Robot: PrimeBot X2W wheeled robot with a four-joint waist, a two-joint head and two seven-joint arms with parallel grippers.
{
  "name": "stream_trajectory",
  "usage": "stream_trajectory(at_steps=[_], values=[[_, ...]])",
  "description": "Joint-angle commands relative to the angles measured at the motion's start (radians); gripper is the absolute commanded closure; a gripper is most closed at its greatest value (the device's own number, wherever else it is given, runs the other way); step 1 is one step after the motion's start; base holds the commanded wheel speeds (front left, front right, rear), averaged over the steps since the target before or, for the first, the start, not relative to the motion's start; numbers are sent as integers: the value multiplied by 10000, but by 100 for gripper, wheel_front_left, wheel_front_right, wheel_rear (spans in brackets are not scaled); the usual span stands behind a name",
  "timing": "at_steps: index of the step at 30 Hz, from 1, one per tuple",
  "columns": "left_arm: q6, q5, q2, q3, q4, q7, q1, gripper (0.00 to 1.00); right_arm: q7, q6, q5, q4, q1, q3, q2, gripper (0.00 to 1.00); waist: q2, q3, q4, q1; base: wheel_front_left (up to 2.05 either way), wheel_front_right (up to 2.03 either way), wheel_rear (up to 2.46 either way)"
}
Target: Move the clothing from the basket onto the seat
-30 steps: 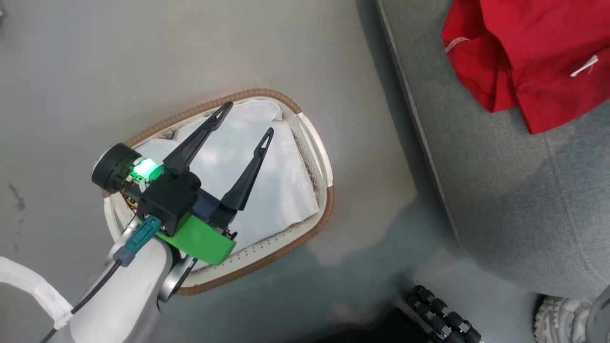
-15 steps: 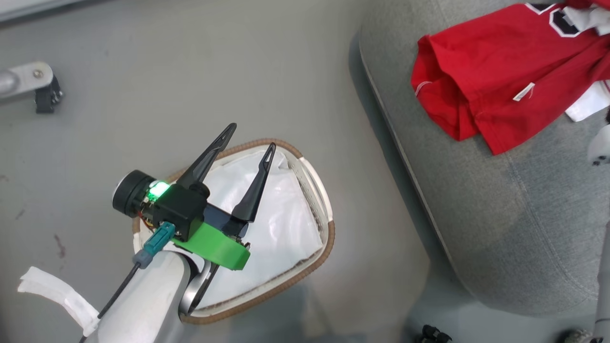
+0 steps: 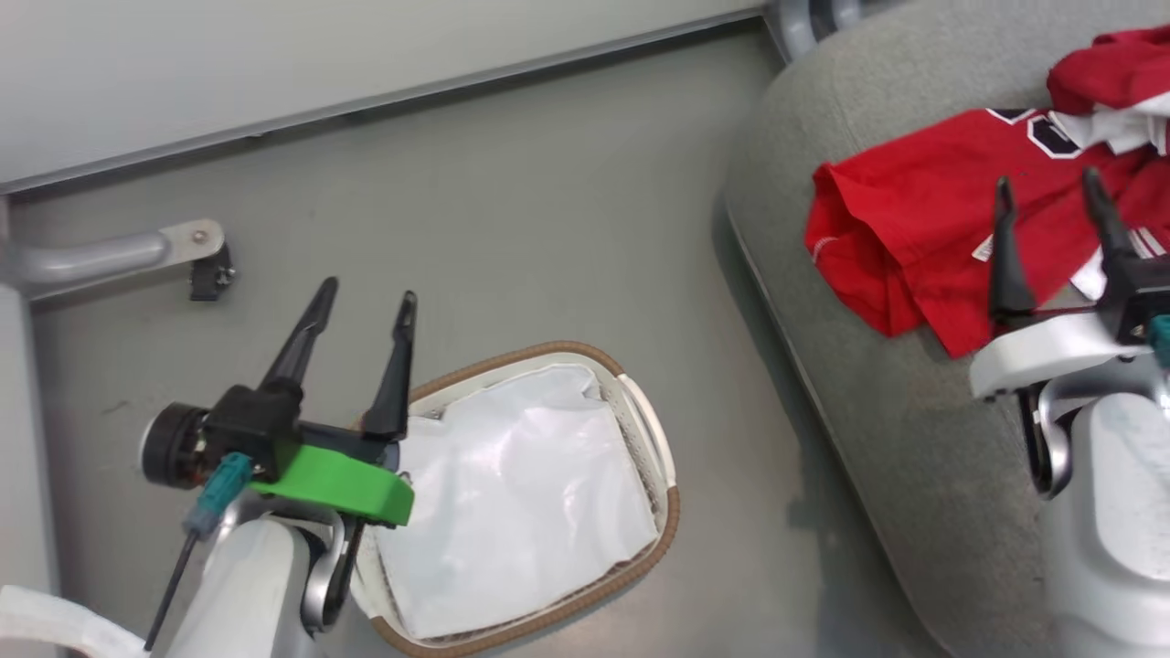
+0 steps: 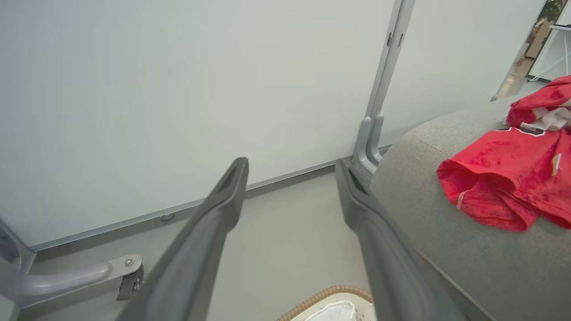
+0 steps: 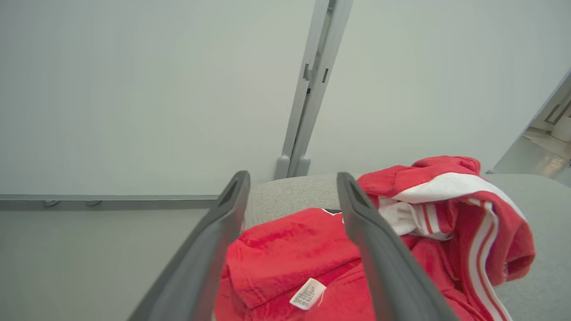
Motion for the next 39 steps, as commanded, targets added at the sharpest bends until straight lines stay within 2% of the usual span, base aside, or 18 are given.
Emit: stream_trajectory(at_steps=[1, 9, 19, 27, 34, 35, 39], values=[[4, 103, -69, 274, 11, -6, 224, 0, -44, -12, 144, -107, 195, 187, 42, 0, 0, -567, 632, 1, 0, 0, 0], [4, 668, -543, 1990, 283, -6, 922, 0, -47, -12, 1120, -102, 855, 1140, 153, 0, 0, -1219, 1326, 1, 0, 0, 0], [4, 1195, -890, 3441, 559, -6, 1922, 0, -48, -12, 2044, 410, 2057, 1569, 151, 0, 0, -1942, 1612, 1, 0, 0, 0], [4, 1321, -1040, 3647, 692, -6, 2760, 0, -49, -12, 2117, 533, 3014, 1651, 150, 0, 0, -2469, 1566, 1, 0, 0, 0], [4, 565, -1051, 3278, 800, -6, 3010, 0, -47, -12, 2197, 593, 3337, 1797, 155, 0, 0, -2533, 1537, 1, 0, 0, 0], [0, 569, -1053, 3260, 789, 0, 2891, 100, 0, 0, 2109, 589, 3258, 1797, 190, 100, 0, -2536, 1538, 1, 0, 0, 0], [0, 504, -1120, 3226, 1114, 22, 2898, 100, 55, 0, 2148, 905, 3366, 1791, 285, 100, 0, -2535, 1539, 1, 0, 0, 0]])
